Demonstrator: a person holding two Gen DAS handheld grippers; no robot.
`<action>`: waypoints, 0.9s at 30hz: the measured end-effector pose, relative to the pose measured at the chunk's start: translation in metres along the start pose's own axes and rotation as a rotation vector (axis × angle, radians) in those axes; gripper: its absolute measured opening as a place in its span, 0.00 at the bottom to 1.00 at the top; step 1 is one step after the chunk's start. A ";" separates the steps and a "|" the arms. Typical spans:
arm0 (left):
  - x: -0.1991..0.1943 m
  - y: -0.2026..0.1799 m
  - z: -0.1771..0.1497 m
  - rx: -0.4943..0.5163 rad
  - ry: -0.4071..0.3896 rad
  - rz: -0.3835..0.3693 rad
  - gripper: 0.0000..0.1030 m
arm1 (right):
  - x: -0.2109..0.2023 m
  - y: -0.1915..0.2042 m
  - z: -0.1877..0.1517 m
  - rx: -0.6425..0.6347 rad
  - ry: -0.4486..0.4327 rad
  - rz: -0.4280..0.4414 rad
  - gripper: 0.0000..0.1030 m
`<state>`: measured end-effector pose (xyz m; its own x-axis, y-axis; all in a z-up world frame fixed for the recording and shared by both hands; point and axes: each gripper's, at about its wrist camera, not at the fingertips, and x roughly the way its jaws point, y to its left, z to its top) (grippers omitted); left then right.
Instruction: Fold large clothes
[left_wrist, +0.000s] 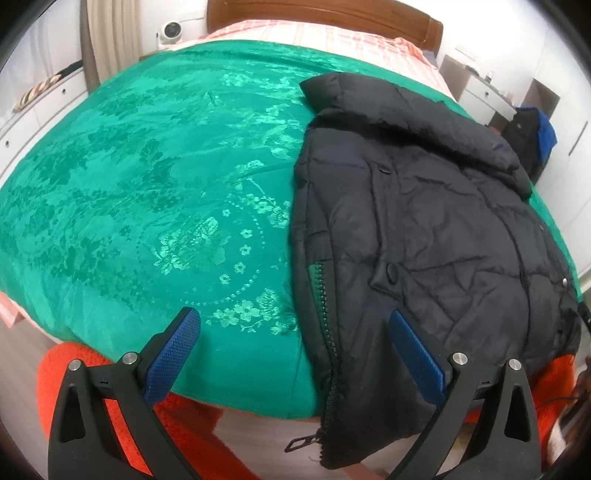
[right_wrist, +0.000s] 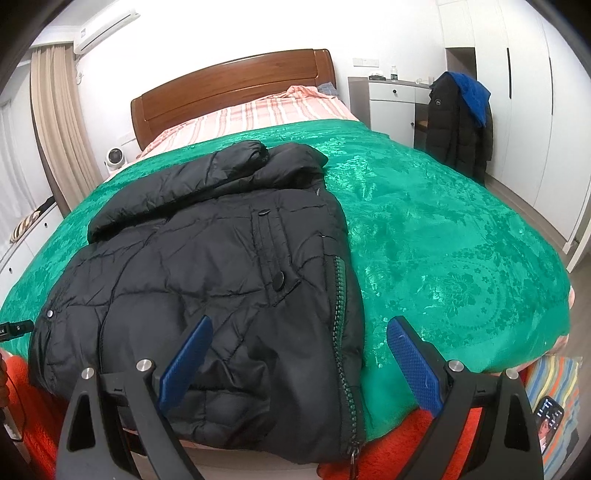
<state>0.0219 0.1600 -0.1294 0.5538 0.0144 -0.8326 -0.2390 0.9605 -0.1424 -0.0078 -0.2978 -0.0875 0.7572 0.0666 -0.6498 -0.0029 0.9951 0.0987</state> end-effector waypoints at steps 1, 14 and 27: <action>0.000 0.000 0.000 -0.001 0.000 0.000 0.99 | 0.000 0.000 0.000 0.002 0.001 0.000 0.92; 0.000 -0.001 -0.002 -0.004 0.005 0.005 0.99 | 0.000 0.004 -0.001 -0.016 0.003 0.007 0.92; 0.002 -0.004 -0.004 -0.005 0.010 0.006 0.99 | 0.003 0.004 -0.001 -0.015 0.010 0.007 0.92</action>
<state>0.0205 0.1551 -0.1325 0.5443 0.0172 -0.8387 -0.2458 0.9592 -0.1398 -0.0059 -0.2933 -0.0899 0.7503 0.0743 -0.6569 -0.0179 0.9956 0.0922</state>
